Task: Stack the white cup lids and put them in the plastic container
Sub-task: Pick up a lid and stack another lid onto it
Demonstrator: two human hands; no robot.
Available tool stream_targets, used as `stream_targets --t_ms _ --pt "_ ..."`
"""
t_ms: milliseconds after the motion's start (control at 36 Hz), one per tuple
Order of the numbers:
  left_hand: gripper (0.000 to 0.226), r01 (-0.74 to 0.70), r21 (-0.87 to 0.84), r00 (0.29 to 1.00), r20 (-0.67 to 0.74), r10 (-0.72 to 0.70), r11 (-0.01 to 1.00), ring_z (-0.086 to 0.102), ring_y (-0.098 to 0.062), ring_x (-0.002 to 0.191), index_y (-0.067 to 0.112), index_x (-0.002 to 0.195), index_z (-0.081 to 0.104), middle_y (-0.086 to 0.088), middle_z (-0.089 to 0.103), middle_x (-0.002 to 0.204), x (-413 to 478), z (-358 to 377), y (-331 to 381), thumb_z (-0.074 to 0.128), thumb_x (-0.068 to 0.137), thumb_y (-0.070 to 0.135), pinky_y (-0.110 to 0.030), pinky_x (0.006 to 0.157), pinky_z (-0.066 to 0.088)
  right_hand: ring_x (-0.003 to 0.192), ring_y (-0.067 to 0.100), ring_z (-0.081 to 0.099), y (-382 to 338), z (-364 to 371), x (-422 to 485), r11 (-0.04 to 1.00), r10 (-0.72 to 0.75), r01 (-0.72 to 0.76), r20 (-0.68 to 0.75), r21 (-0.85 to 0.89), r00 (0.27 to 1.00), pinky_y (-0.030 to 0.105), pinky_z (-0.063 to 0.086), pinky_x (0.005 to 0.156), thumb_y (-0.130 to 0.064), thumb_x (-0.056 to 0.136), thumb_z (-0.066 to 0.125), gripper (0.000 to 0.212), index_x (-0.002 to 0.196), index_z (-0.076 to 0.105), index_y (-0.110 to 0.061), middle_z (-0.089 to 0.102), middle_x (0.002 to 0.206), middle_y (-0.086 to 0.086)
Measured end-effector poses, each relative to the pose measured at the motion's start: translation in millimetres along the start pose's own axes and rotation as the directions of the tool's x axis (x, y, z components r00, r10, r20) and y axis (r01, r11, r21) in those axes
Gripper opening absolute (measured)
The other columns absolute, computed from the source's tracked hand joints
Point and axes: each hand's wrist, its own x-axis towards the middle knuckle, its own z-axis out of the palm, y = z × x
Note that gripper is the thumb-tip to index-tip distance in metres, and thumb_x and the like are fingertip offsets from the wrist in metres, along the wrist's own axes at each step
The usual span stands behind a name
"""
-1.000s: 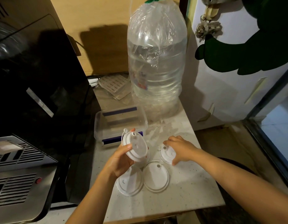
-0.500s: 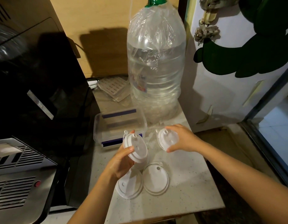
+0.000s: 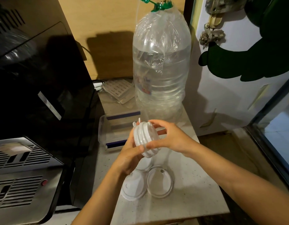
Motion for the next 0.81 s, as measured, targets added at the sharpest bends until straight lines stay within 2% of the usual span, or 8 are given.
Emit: stream_targets --t_ms 111,222,306,389,528,639,722,806 --pt "0.104 -0.024 0.01 1.0 -0.005 0.024 1.0 0.064 -0.019 0.105 0.037 0.12 0.041 -0.006 0.054 0.122 -1.5 -0.6 1.8 0.089 0.029 0.051 -0.031 0.076 0.056 0.105 0.008 0.047 -3.9 5.3 -0.9 1.0 -0.012 0.012 0.009 -0.004 1.0 0.01 0.041 0.07 -0.031 0.066 0.079 0.074 0.13 0.042 -0.028 0.047 0.114 -0.014" --pt "0.106 -0.04 0.016 0.999 -0.026 0.04 0.999 0.065 -0.016 0.102 0.034 0.121 0.04 -0.003 0.056 0.119 -3.1 0.7 3.5 0.087 0.028 0.055 -0.032 0.073 0.057 0.107 0.007 0.046 -6.5 8.1 -2.1 1.0 -0.021 0.021 0.025 0.004 0.999 0.011 0.042 0.071 -0.032 0.065 0.08 0.077 0.131 0.04 -0.03 0.046 0.116 -0.014" --pt "0.107 -0.027 0.023 0.999 -0.037 0.028 0.999 0.064 -0.019 0.104 0.034 0.125 0.039 0.002 0.066 0.111 -3.1 -2.1 1.6 0.086 0.031 0.057 -0.038 0.081 0.057 0.106 0.007 0.045 -9.0 9.9 -3.7 0.998 -0.061 0.061 0.053 -0.009 0.997 0.011 0.042 0.073 -0.024 0.065 0.081 0.076 0.128 0.042 -0.035 0.044 0.118 -0.011" --pt "0.11 -0.014 0.032 0.999 -0.043 0.015 0.999 0.061 -0.024 0.109 0.034 0.129 0.035 0.001 0.064 0.114 -4.5 -4.9 -0.6 0.085 0.034 0.057 -0.04 0.085 0.055 0.106 0.007 0.044 -8.6 12.9 -4.4 0.997 -0.079 0.08 0.068 -0.006 0.995 0.011 0.042 0.074 -0.02 0.064 0.082 0.073 0.119 0.04 -0.043 0.043 0.119 -0.012" --pt "0.109 0.004 0.07 0.998 -0.057 0.0 0.998 0.063 -0.02 0.104 0.033 0.127 0.037 -0.003 0.055 0.119 -7.3 -5.4 0.1 0.084 0.033 0.059 -0.04 0.079 0.058 0.111 0.009 0.043 -4.3 18.2 -4.5 0.998 -0.069 0.07 0.051 -0.004 0.996 0.02 0.043 0.083 -0.019 0.064 0.082 0.083 0.133 0.039 -0.031 0.04 0.12 -0.013" --pt "0.096 0.016 0.099 0.998 -0.066 -0.01 0.995 0.063 -0.024 0.104 0.039 0.123 0.04 -0.008 0.055 0.119 -10.8 -8.3 -3.4 0.083 0.04 0.055 -0.04 0.075 0.058 0.12 0.014 0.043 2.4 24.5 -3.8 0.997 -0.064 0.066 0.074 -0.029 0.995 0.029 0.045 0.095 -0.021 0.064 0.082 0.082 0.132 0.038 -0.035 0.042 0.128 -0.01" --pt "0.09 0.031 0.091 0.996 -0.091 -0.023 0.995 0.062 -0.028 0.103 0.035 0.12 0.044 -0.014 0.054 0.12 -15.1 -11.8 -8.8 0.084 0.041 0.053 -0.039 0.074 0.058 0.114 0.008 0.043 3.6 26.3 -3.8 0.998 -0.063 0.063 0.141 0.003 0.988 0.02 0.044 0.089 -0.018 0.067 0.08 0.072 0.118 0.038 -0.047 0.042 0.121 -0.015" --pt "0.089 0.061 0.073 0.993 -0.109 -0.053 0.995 0.063 -0.026 0.101 0.035 0.119 0.046 -0.011 0.057 0.117 -20.6 -16.8 -15.9 0.084 0.04 0.051 -0.036 0.072 0.058 0.106 -0.002 0.047 10.4 26.5 -3.3 0.999 -0.01 0.02 0.224 -0.04 0.975 0.01 0.041 0.084 -0.017 0.07 0.078 0.074 0.125 0.035 -0.04 0.043 0.114 -0.025"
